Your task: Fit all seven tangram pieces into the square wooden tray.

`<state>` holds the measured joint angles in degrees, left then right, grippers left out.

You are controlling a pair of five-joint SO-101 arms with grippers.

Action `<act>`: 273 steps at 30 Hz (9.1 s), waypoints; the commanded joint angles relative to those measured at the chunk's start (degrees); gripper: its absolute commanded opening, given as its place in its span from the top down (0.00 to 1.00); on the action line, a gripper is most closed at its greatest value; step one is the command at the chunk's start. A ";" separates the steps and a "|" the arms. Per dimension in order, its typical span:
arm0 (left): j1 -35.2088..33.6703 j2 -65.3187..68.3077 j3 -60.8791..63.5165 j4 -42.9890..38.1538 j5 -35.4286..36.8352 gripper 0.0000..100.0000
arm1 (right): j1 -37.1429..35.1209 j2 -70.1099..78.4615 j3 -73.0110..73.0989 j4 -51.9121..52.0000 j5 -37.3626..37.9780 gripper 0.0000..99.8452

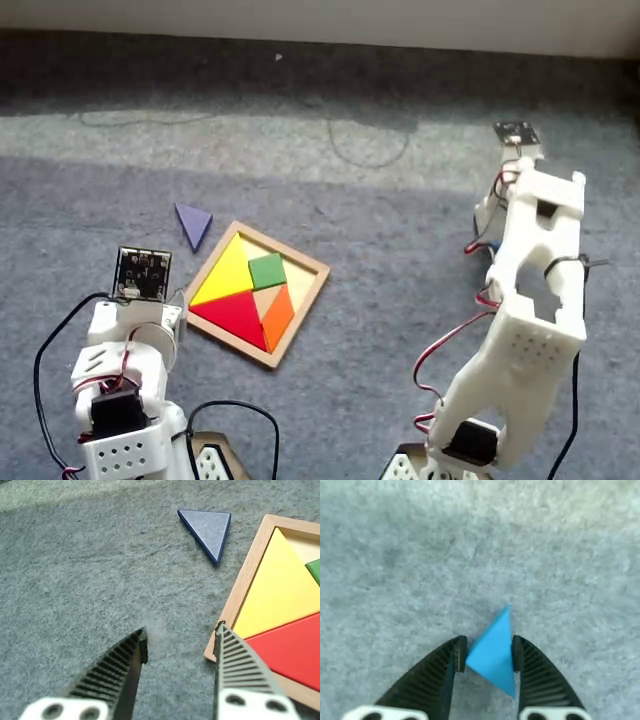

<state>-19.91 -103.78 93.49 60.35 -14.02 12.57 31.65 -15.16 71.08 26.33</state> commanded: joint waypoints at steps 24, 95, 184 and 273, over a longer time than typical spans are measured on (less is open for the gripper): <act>-0.48 -0.75 -0.92 0.09 0.26 0.77 | -26.59 -15.43 -15.52 29.67 3.52 0.89; -0.40 -0.75 -0.92 0.09 0.26 0.77 | -49.80 -17.63 10.15 -10.07 2.81 0.95; -0.40 -0.75 -0.92 0.09 0.18 0.77 | -53.93 1.01 -12.88 0.92 -0.97 0.93; -0.40 -0.75 -0.92 0.09 0.18 0.77 | -55.52 8.31 -20.88 5.49 -4.92 0.92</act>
<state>-19.91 -103.78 93.49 60.35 -14.02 -42.90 45.01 -35.12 75.21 20.88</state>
